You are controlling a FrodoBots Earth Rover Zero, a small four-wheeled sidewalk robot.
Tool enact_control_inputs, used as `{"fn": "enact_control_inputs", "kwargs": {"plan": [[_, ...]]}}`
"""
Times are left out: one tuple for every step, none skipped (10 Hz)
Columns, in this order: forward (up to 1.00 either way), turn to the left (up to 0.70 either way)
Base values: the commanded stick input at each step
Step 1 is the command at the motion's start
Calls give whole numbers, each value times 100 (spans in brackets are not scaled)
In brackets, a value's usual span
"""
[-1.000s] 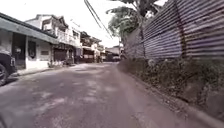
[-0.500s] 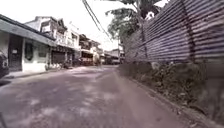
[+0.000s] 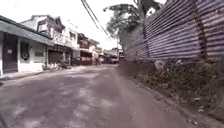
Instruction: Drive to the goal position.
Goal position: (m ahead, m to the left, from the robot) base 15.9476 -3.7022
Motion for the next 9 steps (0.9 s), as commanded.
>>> {"fn": "enact_control_inputs", "kwargs": {"plan": [[70, 0], [70, 0], [70, 0], [70, 0], [70, 0], [70, 0], [70, 0], [70, 0], [70, 0]]}}
